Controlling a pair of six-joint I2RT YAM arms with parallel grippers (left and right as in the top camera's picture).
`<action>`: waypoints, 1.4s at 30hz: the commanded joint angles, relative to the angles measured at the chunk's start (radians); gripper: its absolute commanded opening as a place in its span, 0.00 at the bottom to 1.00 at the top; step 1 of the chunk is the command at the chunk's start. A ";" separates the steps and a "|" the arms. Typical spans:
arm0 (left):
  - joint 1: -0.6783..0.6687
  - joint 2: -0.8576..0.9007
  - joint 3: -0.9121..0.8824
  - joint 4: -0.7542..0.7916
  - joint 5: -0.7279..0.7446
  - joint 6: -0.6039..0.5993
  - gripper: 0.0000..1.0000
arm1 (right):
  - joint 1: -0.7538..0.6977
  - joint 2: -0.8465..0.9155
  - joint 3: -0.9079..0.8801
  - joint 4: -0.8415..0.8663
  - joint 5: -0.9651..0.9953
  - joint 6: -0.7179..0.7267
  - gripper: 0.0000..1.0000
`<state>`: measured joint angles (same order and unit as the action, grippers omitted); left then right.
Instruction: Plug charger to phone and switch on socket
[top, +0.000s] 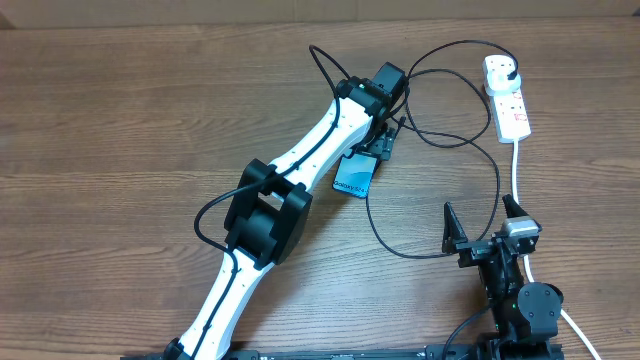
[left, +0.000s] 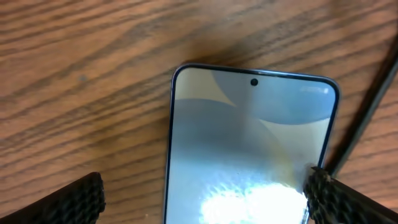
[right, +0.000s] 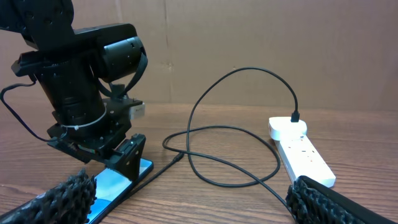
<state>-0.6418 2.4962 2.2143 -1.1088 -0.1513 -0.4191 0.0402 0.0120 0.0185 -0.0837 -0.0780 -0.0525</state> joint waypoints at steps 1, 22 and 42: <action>-0.003 0.002 -0.022 -0.001 -0.052 0.005 0.98 | 0.005 -0.009 -0.010 0.003 0.006 -0.001 1.00; -0.006 0.002 -0.026 -0.003 -0.053 0.062 1.00 | 0.005 -0.009 -0.010 0.003 0.006 -0.001 1.00; 0.001 0.002 0.085 -0.053 0.116 0.053 1.00 | 0.005 -0.009 -0.010 0.003 0.006 -0.002 1.00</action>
<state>-0.6418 2.4954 2.2860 -1.1595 -0.0631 -0.3687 0.0399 0.0120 0.0185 -0.0834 -0.0776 -0.0521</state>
